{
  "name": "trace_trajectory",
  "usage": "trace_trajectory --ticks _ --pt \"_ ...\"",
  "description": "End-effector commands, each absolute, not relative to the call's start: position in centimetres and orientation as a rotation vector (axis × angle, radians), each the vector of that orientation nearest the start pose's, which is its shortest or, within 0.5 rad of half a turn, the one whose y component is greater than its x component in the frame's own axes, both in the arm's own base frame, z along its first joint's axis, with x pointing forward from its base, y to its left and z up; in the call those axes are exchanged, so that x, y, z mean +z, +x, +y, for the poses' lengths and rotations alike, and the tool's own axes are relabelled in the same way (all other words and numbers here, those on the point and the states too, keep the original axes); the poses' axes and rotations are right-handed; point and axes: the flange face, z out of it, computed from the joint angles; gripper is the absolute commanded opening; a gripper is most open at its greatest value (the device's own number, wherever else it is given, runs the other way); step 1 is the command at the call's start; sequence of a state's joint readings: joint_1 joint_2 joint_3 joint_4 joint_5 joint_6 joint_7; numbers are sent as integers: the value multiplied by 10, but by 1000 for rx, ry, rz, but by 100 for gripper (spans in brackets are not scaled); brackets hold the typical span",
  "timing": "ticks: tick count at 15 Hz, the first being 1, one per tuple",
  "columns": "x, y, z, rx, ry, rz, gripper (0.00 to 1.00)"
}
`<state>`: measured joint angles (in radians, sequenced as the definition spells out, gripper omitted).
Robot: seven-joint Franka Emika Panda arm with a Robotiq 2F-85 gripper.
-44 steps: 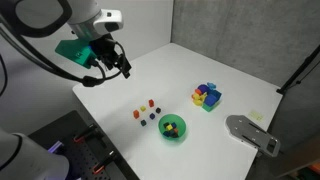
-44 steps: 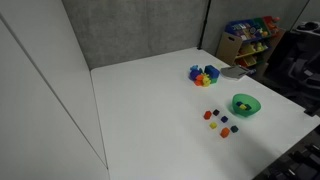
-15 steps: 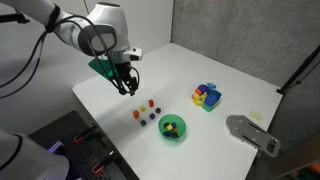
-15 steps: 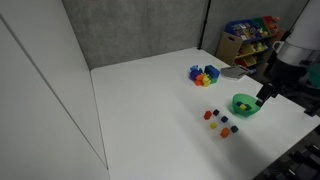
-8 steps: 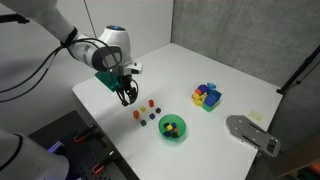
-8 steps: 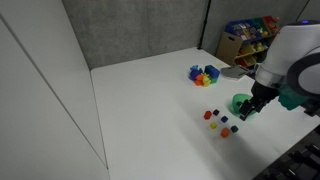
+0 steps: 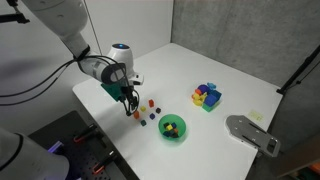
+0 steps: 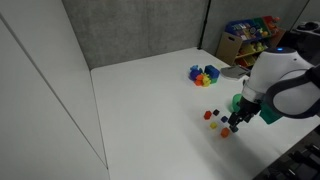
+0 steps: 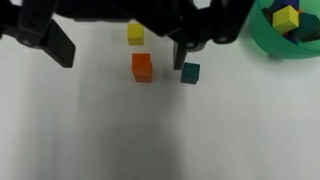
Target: Remove an orange block from the stack and place it into the green bowl
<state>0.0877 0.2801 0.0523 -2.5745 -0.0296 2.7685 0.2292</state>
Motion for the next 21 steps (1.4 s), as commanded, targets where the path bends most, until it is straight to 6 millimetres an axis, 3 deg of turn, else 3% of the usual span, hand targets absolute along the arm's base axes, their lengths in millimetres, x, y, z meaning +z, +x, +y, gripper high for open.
trace_trajectory --ticks 1,10,16,17,18,21 --pt "132 441 65 135 -3147 133 100" --pt "82 456 64 107 -3150 159 100" --pt "63 462 68 96 -3154 171 100" --pt "61 463 68 96 -3154 174 75" --pt "60 463 68 96 -3157 175 74" --pt "59 465 67 92 -3163 175 51"
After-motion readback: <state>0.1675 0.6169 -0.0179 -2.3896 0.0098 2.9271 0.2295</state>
